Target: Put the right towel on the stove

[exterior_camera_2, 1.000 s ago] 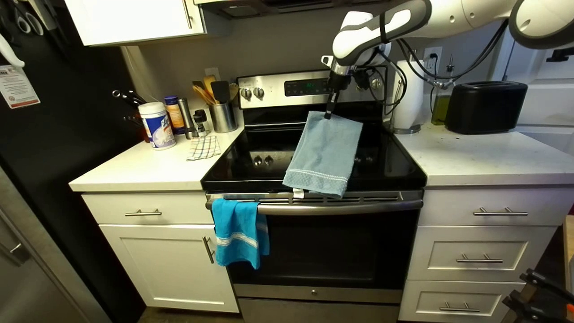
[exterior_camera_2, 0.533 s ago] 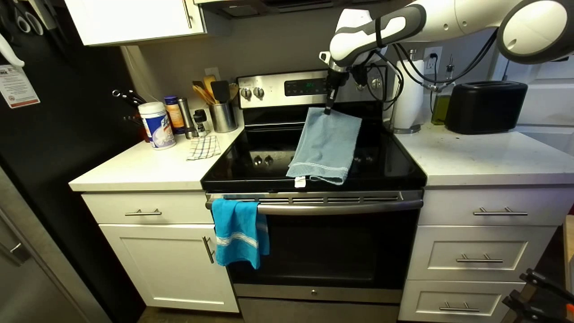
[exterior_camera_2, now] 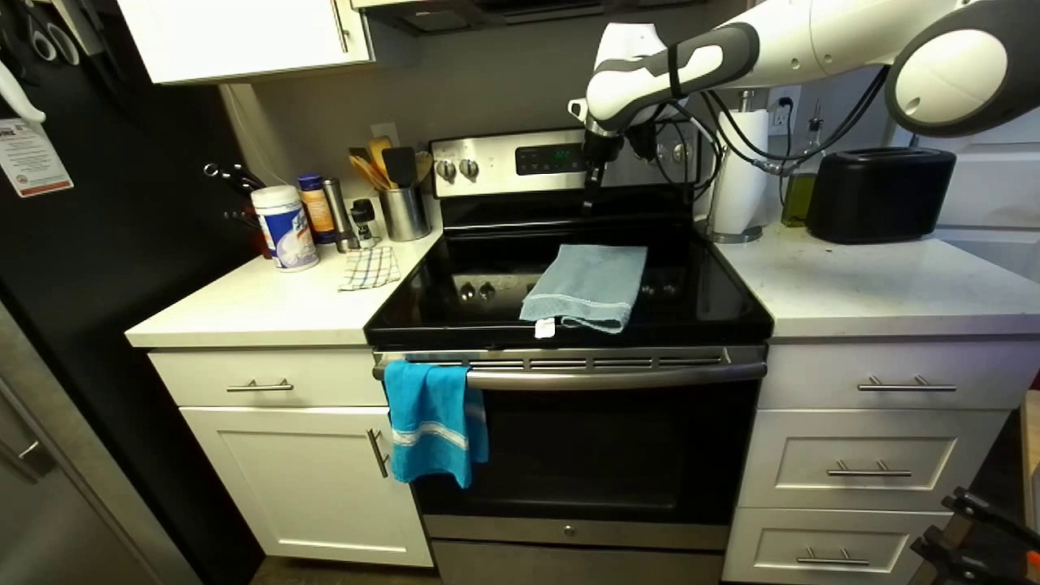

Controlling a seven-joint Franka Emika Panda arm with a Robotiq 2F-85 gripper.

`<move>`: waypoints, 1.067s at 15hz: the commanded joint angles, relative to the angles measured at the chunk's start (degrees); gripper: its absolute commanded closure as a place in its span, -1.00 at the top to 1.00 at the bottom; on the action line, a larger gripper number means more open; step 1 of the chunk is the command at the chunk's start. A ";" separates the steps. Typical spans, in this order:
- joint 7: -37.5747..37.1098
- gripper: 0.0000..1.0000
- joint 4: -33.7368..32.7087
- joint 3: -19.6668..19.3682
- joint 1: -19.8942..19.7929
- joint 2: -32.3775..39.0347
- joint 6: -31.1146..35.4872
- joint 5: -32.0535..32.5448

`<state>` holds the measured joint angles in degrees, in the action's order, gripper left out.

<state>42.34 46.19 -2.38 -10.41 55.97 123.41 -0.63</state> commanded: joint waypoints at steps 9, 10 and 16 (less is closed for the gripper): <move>-5.76 1.00 5.10 1.51 8.03 -4.31 -5.15 -1.00; -6.71 1.00 6.23 1.78 9.06 -5.09 -5.11 -0.93; -13.99 1.00 15.47 2.96 15.68 -10.49 -2.80 -0.63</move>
<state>32.04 52.35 0.23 2.91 51.57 119.21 -0.93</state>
